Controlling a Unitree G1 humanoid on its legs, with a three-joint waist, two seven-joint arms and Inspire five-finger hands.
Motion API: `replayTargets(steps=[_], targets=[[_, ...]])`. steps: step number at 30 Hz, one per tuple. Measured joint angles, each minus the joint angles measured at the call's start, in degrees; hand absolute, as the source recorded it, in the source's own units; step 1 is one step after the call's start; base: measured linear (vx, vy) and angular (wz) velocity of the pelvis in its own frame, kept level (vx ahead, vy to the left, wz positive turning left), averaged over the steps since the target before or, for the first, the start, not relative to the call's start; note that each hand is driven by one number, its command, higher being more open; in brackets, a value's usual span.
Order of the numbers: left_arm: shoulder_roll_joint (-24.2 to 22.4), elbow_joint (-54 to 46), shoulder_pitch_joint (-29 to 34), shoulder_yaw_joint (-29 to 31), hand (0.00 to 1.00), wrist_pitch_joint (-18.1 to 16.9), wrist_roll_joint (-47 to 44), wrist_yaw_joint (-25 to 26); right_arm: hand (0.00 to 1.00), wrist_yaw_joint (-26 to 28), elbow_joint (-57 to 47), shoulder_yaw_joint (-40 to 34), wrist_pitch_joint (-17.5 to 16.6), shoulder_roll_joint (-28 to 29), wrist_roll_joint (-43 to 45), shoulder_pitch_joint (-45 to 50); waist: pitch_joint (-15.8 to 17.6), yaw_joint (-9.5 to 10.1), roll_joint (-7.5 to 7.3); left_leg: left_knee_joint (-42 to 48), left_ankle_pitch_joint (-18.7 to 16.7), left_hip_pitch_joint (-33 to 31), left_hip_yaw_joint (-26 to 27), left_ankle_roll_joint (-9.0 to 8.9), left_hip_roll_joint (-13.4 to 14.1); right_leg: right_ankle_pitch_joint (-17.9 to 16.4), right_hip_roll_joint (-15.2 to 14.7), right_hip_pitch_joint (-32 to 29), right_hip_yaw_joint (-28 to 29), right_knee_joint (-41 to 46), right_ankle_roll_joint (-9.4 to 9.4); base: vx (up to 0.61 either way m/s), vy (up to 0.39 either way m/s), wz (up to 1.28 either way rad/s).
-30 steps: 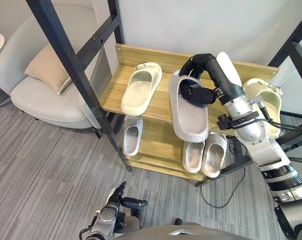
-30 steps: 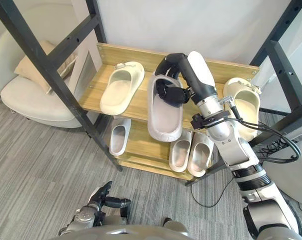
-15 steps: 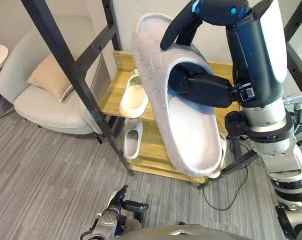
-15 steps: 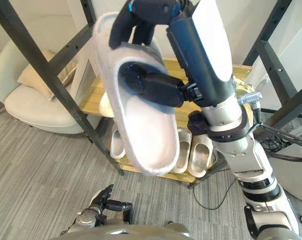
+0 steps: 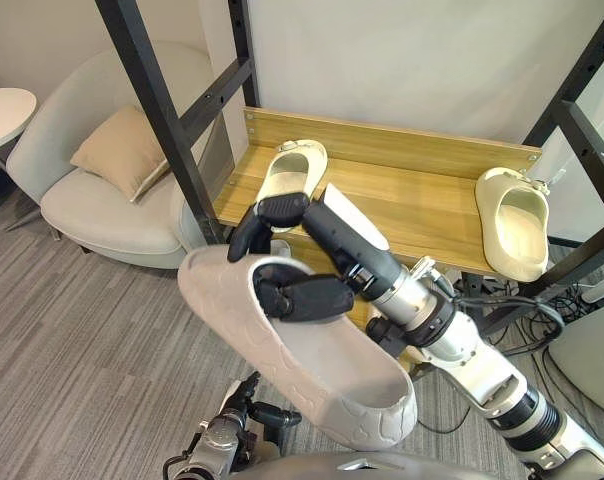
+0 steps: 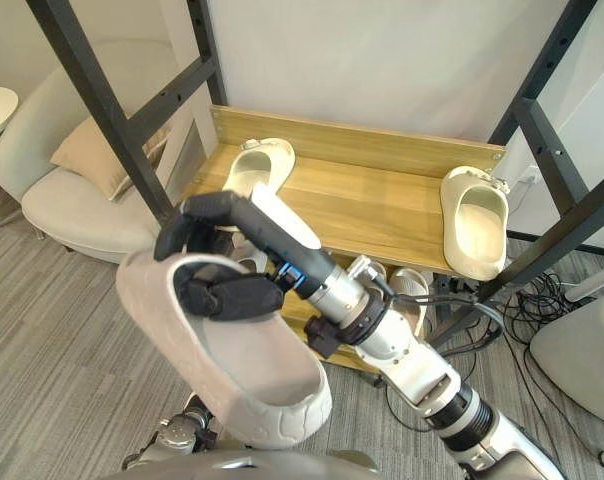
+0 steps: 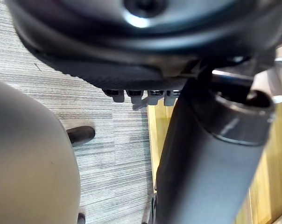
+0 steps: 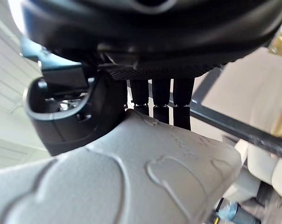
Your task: Organize the slippers on the shoe rack
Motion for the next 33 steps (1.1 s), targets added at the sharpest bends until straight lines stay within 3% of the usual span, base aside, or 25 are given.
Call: replayTargets(steps=[2,7,14,21,27,33], targets=[[-0.04,-0.21,-0.99,-0.17,1.0,-0.46,0.71,-0.01,0.0,0.76,1.65,1.37,0.0,0.02,-0.29,0.42,1.81,0.51,0.17,1.78,-0.06,-1.49,-0.76,-0.09,-0.16,-1.64,-0.45,-2.04,-0.55,4.02,-0.09,-0.1,-0.015,0.24],[0.49,-2.04,-7.28,-0.53,1.0,-1.43,-0.04,0.37,0.0,1.16,7.09,1.32,0.59,-0.97,-4.84,-2.41,10.65,2.08,1.35,22.03,-6.45,-16.96,-3.66,-0.83,-1.16,-9.11,-3.17,-15.36,-2.2,23.53,-1.0,-0.23,-0.028,0.29],[1.13,-7.51,-10.12,1.84,1.0,-3.32,-4.34,1.23,0.0,-1.52,12.68,-1.51,1.99,-4.94,-14.52,-6.23,16.55,2.09,2.83,33.72,-8.34,-31.67,-4.43,-1.25,-1.85,-13.91,-5.83,-30.18,-2.15,38.45,-2.29,-0.2,0.016,0.11],[3.7,-11.29,-11.23,4.06,1.0,-4.65,-5.06,3.8,0.0,-9.55,16.67,-7.46,2.45,-7.26,-24.9,-12.08,18.63,2.11,3.58,45.76,-12.17,-43.95,-5.38,-1.37,-2.65,-17.71,-7.45,-41.0,-2.16,48.96,-2.81,-0.08,0.036,0.07],[3.57,-15.62,-11.12,6.42,1.0,-6.51,-6.69,3.42,0.0,-15.0,18.23,-12.52,3.63,-8.74,-28.19,-16.04,19.61,3.38,3.37,56.78,-16.37,-53.71,-5.82,-0.92,-2.69,-21.61,-8.3,-48.98,-1.75,58.44,-2.14,-0.02,0.061,-0.01],[2.11,-19.46,-11.09,8.74,1.0,-7.34,-6.69,3.17,0.0,-19.04,18.23,-15.83,4.26,-8.84,-32.73,-18.16,20.24,4.74,2.39,62.21,-18.15,-59.09,-5.77,-1.09,-2.86,-24.12,-8.96,-54.01,-0.98,64.19,-1.94,-0.04,0.029,0.0]])
